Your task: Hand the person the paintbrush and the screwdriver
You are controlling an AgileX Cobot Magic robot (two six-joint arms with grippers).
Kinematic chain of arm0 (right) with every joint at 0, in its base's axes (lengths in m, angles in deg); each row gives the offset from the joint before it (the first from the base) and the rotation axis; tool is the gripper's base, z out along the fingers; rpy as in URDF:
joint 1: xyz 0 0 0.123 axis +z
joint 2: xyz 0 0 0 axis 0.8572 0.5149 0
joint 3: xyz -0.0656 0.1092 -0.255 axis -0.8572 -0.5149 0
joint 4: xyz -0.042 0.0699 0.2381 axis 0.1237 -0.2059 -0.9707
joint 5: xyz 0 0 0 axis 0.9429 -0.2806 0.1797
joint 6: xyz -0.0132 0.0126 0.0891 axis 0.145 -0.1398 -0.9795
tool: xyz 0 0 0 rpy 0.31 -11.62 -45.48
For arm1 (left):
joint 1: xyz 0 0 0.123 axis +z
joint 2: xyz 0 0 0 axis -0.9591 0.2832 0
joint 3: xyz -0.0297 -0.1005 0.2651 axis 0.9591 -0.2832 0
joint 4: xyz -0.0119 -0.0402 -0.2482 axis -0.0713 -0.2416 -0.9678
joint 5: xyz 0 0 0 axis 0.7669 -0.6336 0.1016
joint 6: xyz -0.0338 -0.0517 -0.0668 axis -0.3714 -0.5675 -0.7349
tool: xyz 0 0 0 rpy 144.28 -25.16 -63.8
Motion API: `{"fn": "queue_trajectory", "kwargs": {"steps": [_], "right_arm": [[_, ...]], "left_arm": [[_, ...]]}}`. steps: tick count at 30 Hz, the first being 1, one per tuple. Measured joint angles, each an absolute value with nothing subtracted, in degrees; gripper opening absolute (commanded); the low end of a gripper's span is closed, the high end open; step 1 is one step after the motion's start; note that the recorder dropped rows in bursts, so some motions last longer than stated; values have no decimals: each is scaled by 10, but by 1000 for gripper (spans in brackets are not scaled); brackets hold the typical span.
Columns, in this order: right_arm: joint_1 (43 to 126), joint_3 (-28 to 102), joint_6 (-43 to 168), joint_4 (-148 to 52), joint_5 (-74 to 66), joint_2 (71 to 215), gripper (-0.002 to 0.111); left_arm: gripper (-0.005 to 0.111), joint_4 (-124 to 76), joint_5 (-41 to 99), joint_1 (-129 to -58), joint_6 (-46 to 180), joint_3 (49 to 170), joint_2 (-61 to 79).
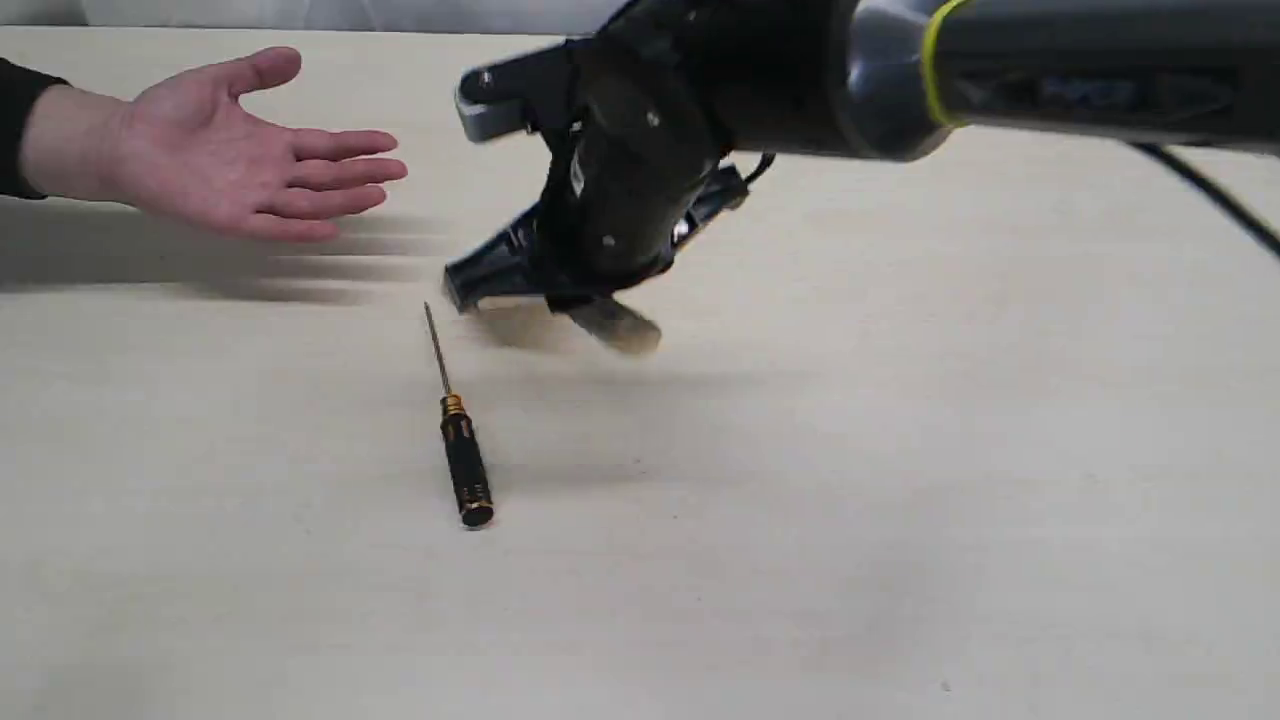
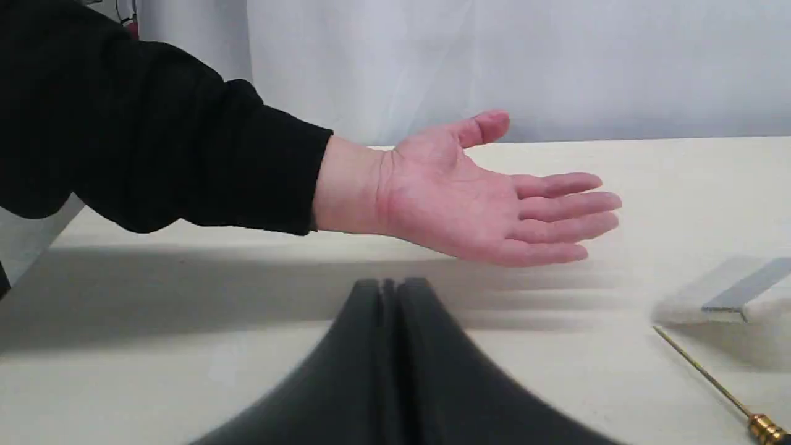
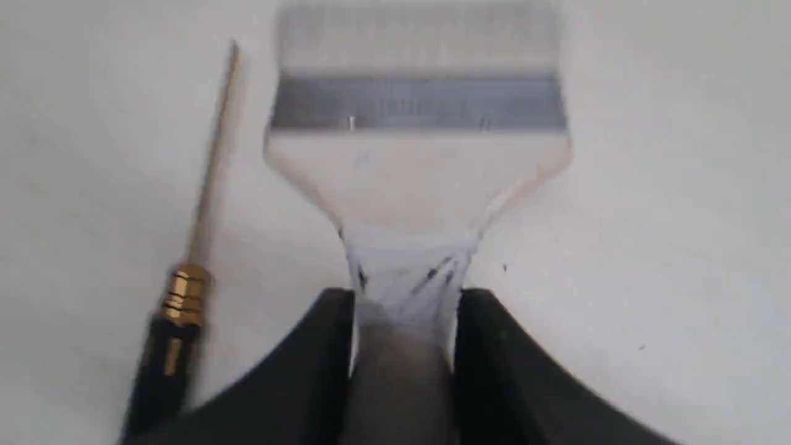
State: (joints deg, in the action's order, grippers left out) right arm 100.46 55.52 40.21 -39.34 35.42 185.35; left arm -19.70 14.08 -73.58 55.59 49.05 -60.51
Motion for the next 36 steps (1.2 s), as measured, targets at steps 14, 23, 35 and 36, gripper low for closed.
{"fn": "queue_trajectory", "kwargs": {"steps": [14,23,35,36], "right_arm": [[1005,618,523,-484,365,1742,4],[1005,620,530,-453,478,1787,49],[1005,620,520,-548,517,1960,64],[1005,620,520,-548,517,1971,64]], "left_arm": [[0,-197,141,-736,556,490,-605],[0,-197,141,-736,556,490,-605],[0,-197,141,-736,556,490,-605],[0,-197,141,-736,556,490,-605]]}}
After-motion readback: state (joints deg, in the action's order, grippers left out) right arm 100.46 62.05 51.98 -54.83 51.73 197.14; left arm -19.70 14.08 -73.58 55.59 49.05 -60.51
